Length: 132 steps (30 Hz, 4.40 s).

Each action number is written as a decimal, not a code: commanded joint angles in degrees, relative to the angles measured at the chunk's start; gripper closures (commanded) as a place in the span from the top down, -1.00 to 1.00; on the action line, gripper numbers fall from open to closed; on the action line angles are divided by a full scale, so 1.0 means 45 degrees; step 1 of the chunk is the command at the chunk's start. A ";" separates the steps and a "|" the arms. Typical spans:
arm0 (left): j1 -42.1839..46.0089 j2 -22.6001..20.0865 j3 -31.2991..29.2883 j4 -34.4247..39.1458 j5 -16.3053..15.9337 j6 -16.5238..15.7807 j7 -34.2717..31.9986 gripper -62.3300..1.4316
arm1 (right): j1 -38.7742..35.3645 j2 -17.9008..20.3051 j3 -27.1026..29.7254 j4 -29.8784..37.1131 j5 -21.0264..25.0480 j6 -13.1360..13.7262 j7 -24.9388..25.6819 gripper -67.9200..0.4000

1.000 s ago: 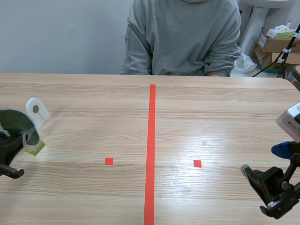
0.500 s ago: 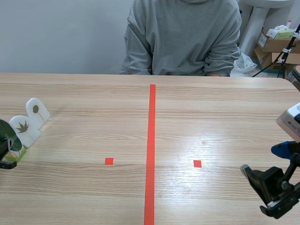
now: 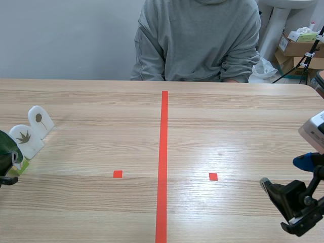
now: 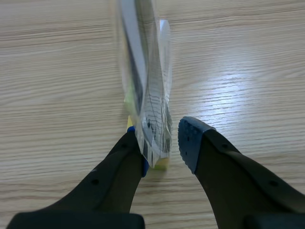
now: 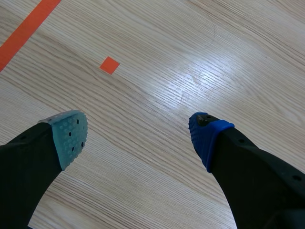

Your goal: Do the leaf sorting experiment

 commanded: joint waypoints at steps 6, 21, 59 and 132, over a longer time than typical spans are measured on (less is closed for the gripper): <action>0.0044 -0.0112 0.0000 0.0233 -0.0107 -0.0029 -0.0238 0.32 | 0.0146 0.0126 0.0107 0.0151 0.0044 0.0005 0.0194 0.30; 0.2137 -0.0112 -0.1156 0.2550 -0.0874 -0.0126 -0.0651 0.88 | 0.0146 0.0126 0.0107 0.0151 0.0039 0.0010 0.0194 0.30; 0.6241 0.1146 0.4736 1.1506 -0.0869 -0.1486 0.1180 0.88 | 0.0146 0.0126 0.0107 0.0151 0.0058 0.0019 0.0253 0.30; 0.6271 0.0772 0.3997 1.2245 -0.1107 -0.1515 0.1515 0.88 | 0.0146 0.0126 0.0107 0.0151 0.0083 0.0296 0.0296 0.30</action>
